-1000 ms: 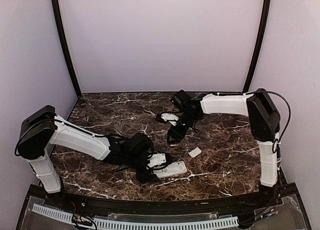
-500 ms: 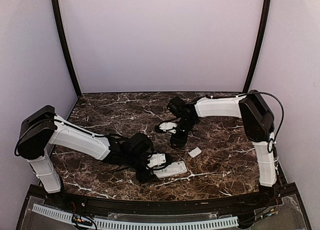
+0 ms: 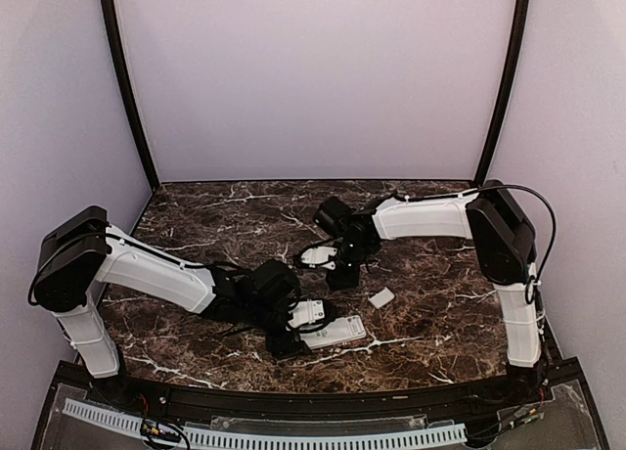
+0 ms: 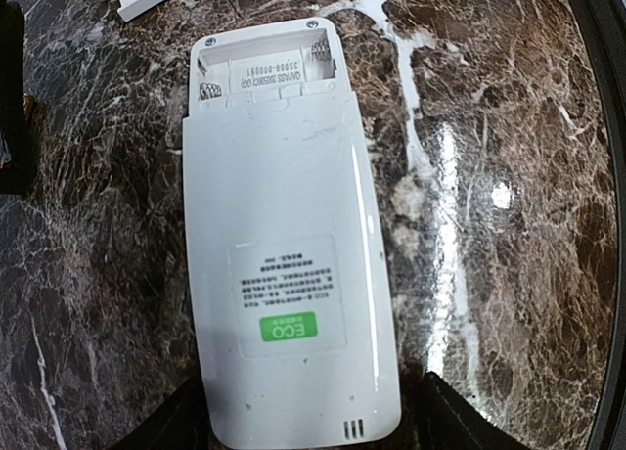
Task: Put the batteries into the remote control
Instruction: Pick up the battery at the center of the board.
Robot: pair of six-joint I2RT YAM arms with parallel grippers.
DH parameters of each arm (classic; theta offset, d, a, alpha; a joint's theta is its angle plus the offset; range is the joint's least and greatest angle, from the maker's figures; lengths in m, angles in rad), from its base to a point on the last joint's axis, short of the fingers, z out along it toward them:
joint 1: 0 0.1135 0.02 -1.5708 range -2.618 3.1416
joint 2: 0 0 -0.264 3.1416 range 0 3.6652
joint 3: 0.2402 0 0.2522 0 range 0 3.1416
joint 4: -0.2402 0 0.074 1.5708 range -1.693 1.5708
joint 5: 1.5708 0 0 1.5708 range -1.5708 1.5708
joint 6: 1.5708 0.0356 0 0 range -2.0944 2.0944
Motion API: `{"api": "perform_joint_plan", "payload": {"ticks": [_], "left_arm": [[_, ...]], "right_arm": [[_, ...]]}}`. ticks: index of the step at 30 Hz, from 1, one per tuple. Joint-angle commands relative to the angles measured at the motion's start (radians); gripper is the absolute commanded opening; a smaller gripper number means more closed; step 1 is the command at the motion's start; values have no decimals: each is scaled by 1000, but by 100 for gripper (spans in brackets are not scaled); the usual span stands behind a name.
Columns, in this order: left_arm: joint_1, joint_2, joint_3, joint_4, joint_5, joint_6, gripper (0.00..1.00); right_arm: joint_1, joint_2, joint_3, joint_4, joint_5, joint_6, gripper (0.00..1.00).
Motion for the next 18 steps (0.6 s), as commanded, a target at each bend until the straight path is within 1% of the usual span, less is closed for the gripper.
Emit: {"api": "perform_joint_plan", "payload": {"ticks": [1, 4, 6, 11, 12, 15, 18], "left_arm": [[-1, -36, -14, -40, -7, 14, 72], [-1, -36, -13, -41, -7, 13, 72], [-1, -37, -13, -42, -7, 14, 72], [-1, -37, -13, -42, -7, 15, 72], [-1, -37, -12, -41, -7, 16, 72], [-1, -37, -12, -41, -5, 15, 72], [-1, -36, -11, -40, -4, 13, 72]], "right_arm": [[-1, 36, -54, -75, 90, 11, 32], [-10, 43, -48, -95, 79, 18, 30], [-14, 46, -46, -106, 75, 22, 26], [-16, 51, -45, -129, 65, 24, 13], [-16, 51, -44, -135, 63, 28, 9], [-16, 50, -33, -144, 48, 53, 0], [-22, 34, -1, -155, 12, 130, 0]]}}
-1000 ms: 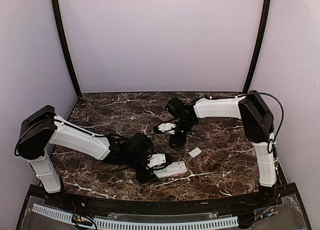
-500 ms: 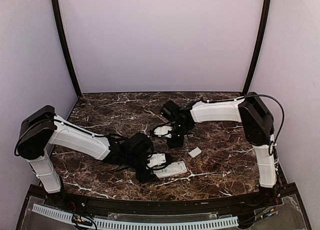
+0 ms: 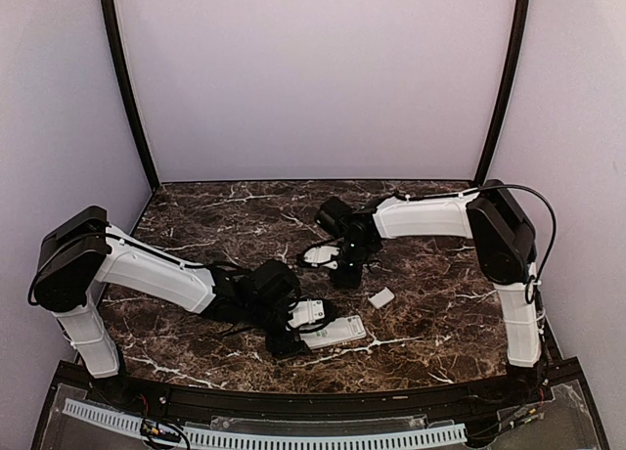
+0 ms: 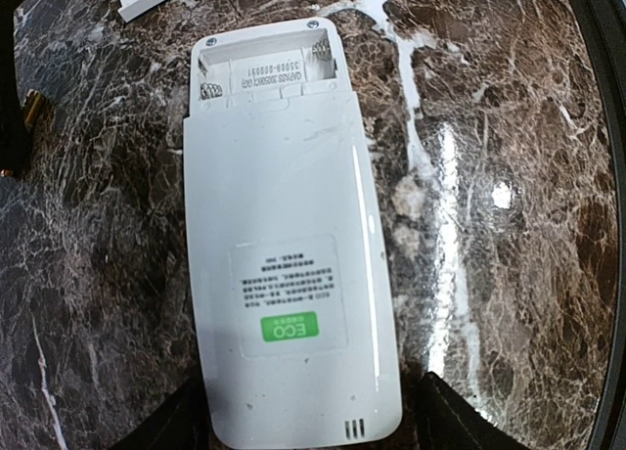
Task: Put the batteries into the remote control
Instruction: Pick up the battery at the center of the board, then place the battery in the battery compartment.
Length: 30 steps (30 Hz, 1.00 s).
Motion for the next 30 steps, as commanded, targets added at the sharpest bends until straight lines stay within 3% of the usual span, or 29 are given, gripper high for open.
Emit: {"api": "perform_joint_plan", "payload": {"ticks": [1, 7, 18, 24, 30], "left_arm": [[-1, -35, -10, -39, -3, 11, 72], [-1, -22, -3, -36, 9, 4, 72], [-1, 15, 12, -22, 36, -7, 75], [-1, 29, 14, -19, 49, -16, 71], [-1, 56, 27, -12, 64, -36, 66]], "right_arm": [[-23, 28, 7, -119, -32, 118, 0], [-59, -116, -67, -43, -134, 373, 0], [-22, -525, -519, 314, -208, 957, 0], [89, -629, -682, 447, -113, 1166, 0], [169, -661, -777, 594, -26, 1216, 0]]}}
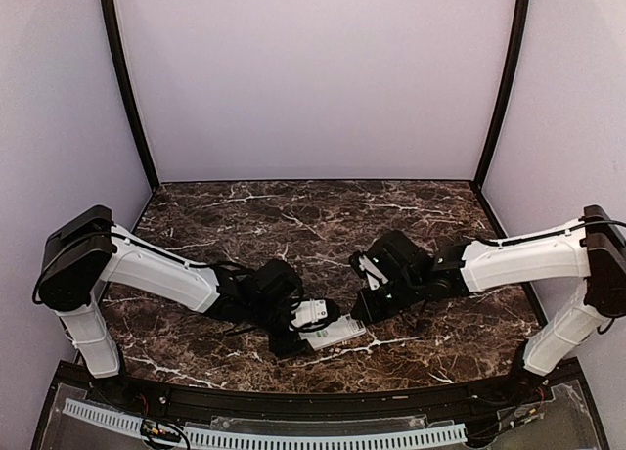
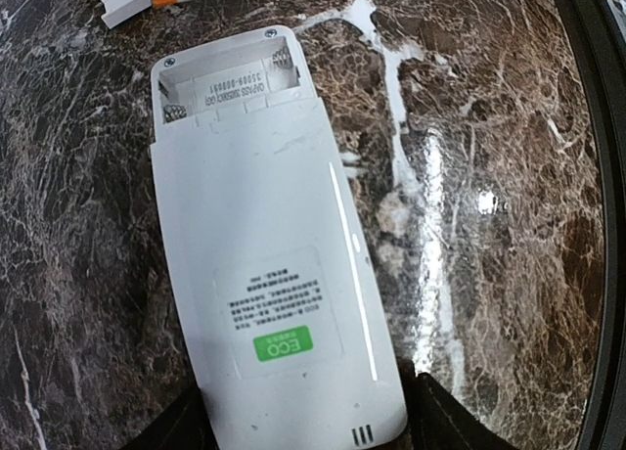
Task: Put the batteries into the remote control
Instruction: Place the battery in the battery compartment.
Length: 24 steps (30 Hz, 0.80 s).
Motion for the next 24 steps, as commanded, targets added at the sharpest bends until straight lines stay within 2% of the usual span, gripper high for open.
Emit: {"api": "perform_joint_plan", "payload": {"ticks": [1, 5, 10, 15, 19, 24], "left_arm": [[-3, 43, 17, -18, 23, -16, 65], [-3, 49, 21, -16, 10, -25, 64], [-4, 55, 19, 10, -10, -60, 70], [-11, 70, 15, 46, -49, -70, 72], [-12, 74, 13, 48, -44, -71, 66], [-11, 74, 13, 40, -35, -69, 53]], "right_arm": [[40, -40, -69, 209, 94, 92, 0], [42, -36, -134, 307, 136, 66, 0], [42, -28, -162, 373, 152, 25, 0], [42, -20, -203, 441, 154, 20, 0], [42, 0, -215, 461, 147, 24, 0], [43, 17, -227, 479, 146, 20, 0]]}}
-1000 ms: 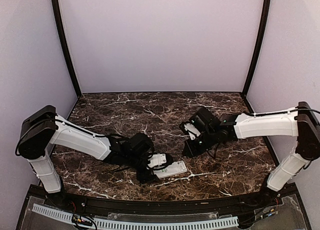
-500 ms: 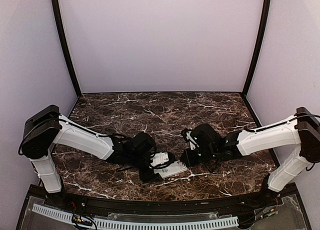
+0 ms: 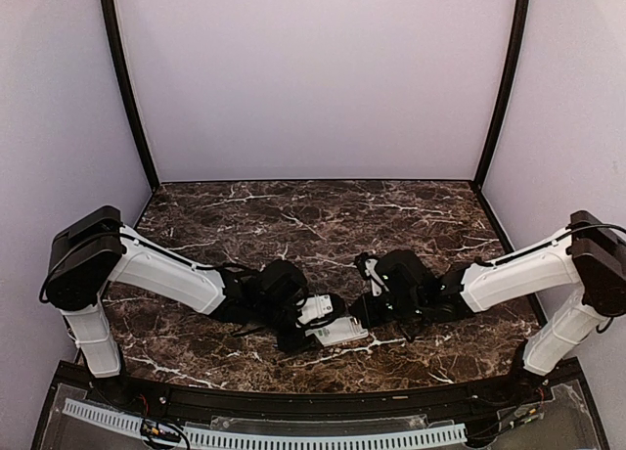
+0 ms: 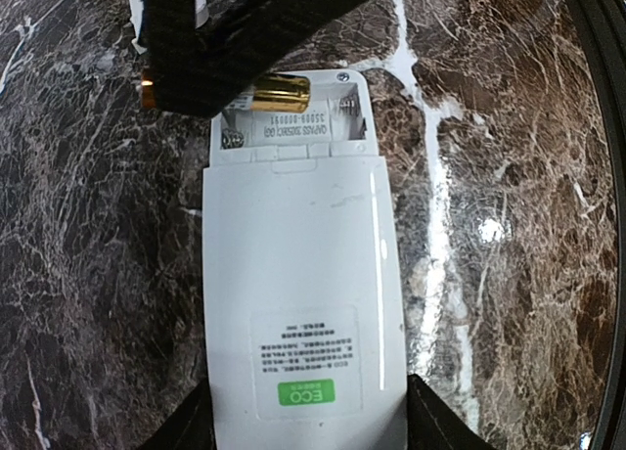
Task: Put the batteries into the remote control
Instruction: Place the battery in the battery compartment.
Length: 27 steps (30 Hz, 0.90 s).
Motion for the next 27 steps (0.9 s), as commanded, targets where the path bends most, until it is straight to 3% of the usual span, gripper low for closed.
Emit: {"api": "perform_joint_plan", "payload": {"ticks": [1, 11, 27], "left_arm": [[-6, 28, -7, -50, -4, -1, 50], [-19, 28, 1, -57, 2, -29, 37], [-22, 41, -2, -56, -20, -38, 34]], "right_arm": [[6, 17, -15, 47, 16, -10, 0], [8, -6, -42, 36, 32, 4, 0], [10, 19, -62, 78, 34, -17, 0]]}}
